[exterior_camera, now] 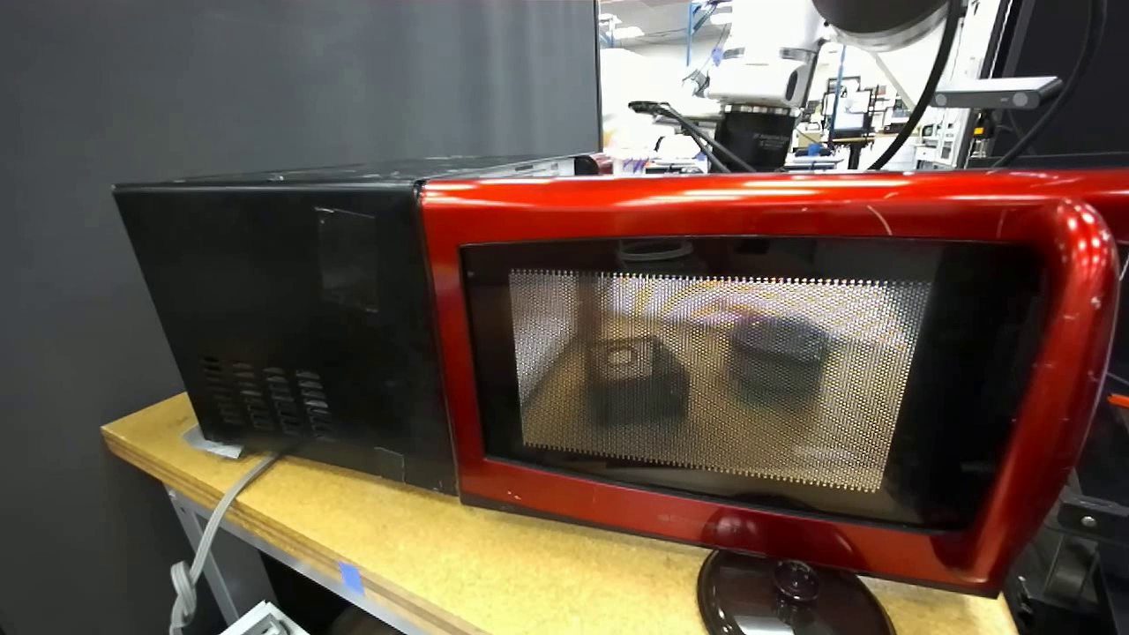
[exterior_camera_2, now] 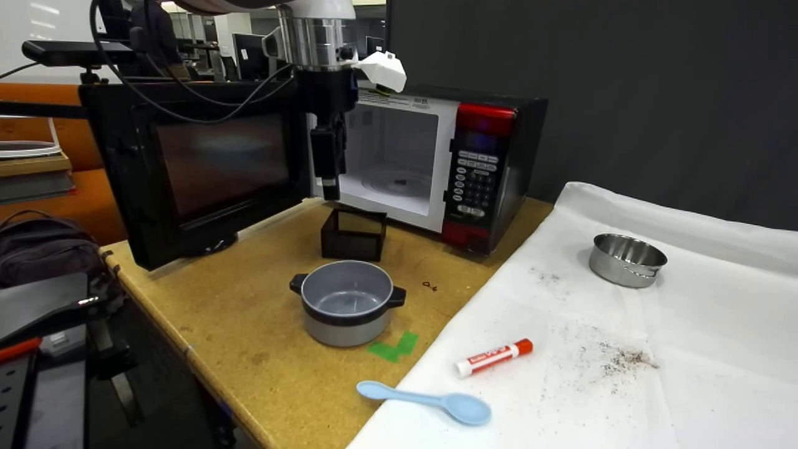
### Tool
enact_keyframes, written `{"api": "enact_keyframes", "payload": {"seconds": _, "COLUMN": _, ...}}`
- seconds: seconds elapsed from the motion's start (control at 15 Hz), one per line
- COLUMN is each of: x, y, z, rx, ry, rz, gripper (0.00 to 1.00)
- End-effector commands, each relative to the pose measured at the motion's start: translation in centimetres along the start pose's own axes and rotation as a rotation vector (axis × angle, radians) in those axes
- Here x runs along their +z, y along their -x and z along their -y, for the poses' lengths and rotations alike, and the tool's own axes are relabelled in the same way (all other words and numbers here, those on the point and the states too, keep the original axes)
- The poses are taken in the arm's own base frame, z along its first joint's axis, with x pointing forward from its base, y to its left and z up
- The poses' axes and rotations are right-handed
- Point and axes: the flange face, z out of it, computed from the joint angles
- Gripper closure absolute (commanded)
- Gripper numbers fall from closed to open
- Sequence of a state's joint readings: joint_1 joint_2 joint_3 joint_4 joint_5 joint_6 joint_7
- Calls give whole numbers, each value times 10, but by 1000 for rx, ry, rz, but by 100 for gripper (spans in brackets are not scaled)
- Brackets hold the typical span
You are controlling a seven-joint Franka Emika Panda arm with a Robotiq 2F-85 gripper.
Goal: Pick the marker from the bowl and put it on the table, then open the microwave and pick the black object and put it in
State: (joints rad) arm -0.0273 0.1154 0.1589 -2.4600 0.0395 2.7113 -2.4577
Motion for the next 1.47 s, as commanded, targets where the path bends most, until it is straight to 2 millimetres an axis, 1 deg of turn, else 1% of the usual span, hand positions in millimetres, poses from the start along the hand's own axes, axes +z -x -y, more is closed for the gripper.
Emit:
{"api": "enact_keyframes", "payload": {"seconds": 0.0, "x": 10, "y": 10, "z": 8, "rx": -39, "ry": 30, "rz": -7, "gripper": 0}}
{"api": "enact_keyframes", "payload": {"seconds": 0.2, "x": 26, "y": 10, "z": 4, "rx": -94, "ry": 69, "rz": -32, "gripper": 0}}
{"api": "enact_keyframes", "payload": {"seconds": 0.27, "x": 30, "y": -2, "z": -22, "rx": -103, "ry": 82, "rz": -39, "gripper": 0}}
{"api": "enact_keyframes", "payload": {"seconds": 0.33, "x": 35, "y": -5, "z": -28, "rx": -113, "ry": 90, "rz": -43, "gripper": 0}}
{"api": "enact_keyframes", "payload": {"seconds": 0.4, "x": 39, "y": -11, "z": -40, "rx": -134, "ry": 104, "rz": -51, "gripper": 0}}
{"api": "enact_keyframes", "payload": {"seconds": 0.47, "x": 43, "y": -14, "z": -48, "rx": -158, "ry": 115, "rz": -60, "gripper": 0}}
{"api": "enact_keyframes", "payload": {"seconds": 0.6, "x": 48, "y": -14, "z": -45, "rx": -168, "ry": 107, "rz": -80, "gripper": 0}}
{"api": "enact_keyframes", "payload": {"seconds": 0.87, "x": 46, "y": 6, "z": -7, "rx": -79, "ry": 77, "rz": -76, "gripper": 0}}
{"api": "enact_keyframes", "payload": {"seconds": 1.0, "x": 45, "y": 6, "z": 2, "rx": -51, "ry": 76, "rz": -78, "gripper": 0}}
{"api": "enact_keyframes", "payload": {"seconds": 1.13, "x": 48, "y": 0, "z": 2, "rx": -59, "ry": 82, "rz": -79, "gripper": 0}}
{"api": "enact_keyframes", "payload": {"seconds": 1.4, "x": 58, "y": -12, "z": -9, "rx": -86, "ry": 128, "rz": -66, "gripper": 0}}
